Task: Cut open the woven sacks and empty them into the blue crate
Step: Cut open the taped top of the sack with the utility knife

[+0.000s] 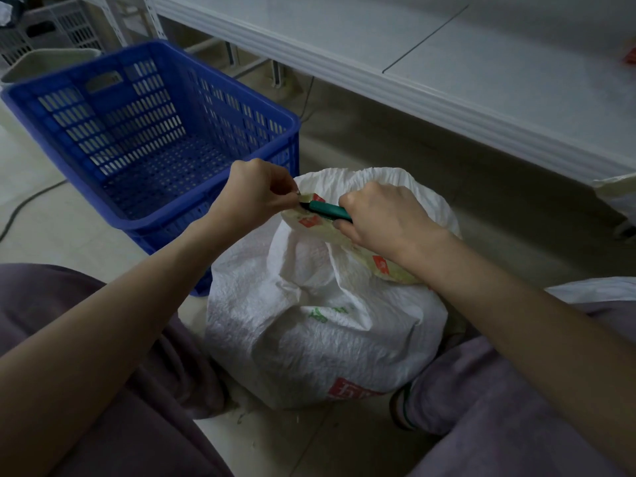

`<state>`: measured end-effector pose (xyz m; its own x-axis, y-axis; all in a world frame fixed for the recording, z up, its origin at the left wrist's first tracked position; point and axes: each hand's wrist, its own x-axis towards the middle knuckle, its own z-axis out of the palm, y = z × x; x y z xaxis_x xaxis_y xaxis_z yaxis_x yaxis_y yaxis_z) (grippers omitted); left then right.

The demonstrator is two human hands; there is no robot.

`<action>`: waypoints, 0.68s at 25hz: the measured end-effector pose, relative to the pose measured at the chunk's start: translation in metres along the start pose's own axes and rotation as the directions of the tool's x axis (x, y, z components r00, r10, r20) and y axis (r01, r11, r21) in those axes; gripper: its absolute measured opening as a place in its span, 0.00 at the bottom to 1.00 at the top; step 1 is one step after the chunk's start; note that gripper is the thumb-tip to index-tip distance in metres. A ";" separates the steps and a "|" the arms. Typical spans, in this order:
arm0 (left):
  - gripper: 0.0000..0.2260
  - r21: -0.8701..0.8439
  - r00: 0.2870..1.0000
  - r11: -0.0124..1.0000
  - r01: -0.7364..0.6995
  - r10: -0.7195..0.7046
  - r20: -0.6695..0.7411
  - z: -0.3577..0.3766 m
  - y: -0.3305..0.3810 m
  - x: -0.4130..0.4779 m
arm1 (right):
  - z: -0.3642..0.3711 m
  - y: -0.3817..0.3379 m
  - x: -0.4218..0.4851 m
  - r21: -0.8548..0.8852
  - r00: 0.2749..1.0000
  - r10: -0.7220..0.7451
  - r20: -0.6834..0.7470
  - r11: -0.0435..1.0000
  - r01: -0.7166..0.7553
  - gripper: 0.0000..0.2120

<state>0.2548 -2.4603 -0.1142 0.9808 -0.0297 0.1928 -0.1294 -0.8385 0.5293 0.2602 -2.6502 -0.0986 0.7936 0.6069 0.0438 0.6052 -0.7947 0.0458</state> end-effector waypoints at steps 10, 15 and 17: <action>0.03 -0.002 0.998 1.000 0.027 -0.027 -0.057 0.002 -0.006 0.000 | 0.002 0.013 -0.003 -0.014 1.000 -0.001 0.030 1.000 0.001 0.13; 0.06 -0.025 0.997 0.999 0.045 -0.046 -0.056 0.006 -0.002 -0.003 | 0.001 0.021 -0.005 0.035 1.000 0.022 0.015 0.999 -0.023 0.15; 0.07 -0.042 0.996 0.997 0.059 -0.062 -0.061 0.008 -0.001 -0.004 | 0.001 0.021 -0.004 0.026 1.000 0.023 0.016 0.999 -0.023 0.15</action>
<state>0.2521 -2.4641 -0.1218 0.9763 0.0551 0.2094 -0.0772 -0.8149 0.5744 0.2697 -2.6696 -0.0990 0.8081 0.5883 0.0283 0.5880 -0.8086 0.0192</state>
